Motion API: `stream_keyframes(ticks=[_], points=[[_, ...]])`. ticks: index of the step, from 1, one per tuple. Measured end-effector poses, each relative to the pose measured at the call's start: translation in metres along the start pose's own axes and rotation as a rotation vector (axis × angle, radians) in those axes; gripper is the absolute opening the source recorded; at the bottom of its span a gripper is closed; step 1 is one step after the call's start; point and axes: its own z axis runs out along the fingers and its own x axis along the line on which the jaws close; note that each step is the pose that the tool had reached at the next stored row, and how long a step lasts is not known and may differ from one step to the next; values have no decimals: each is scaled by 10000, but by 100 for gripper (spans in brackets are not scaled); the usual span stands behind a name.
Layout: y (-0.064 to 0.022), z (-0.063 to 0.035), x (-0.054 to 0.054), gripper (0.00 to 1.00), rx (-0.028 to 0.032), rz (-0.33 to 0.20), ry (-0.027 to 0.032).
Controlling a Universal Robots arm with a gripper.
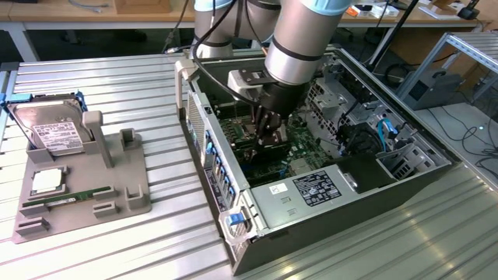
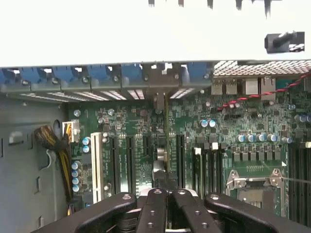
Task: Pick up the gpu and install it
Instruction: 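Press down on the gpu until it lock into place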
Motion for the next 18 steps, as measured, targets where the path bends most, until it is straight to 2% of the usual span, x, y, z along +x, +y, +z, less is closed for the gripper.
stream_keyframes(ticks=[14,18], points=[[66,64,3,11,-1,0,1],[94,72,22,11,-1,-1,-32]])
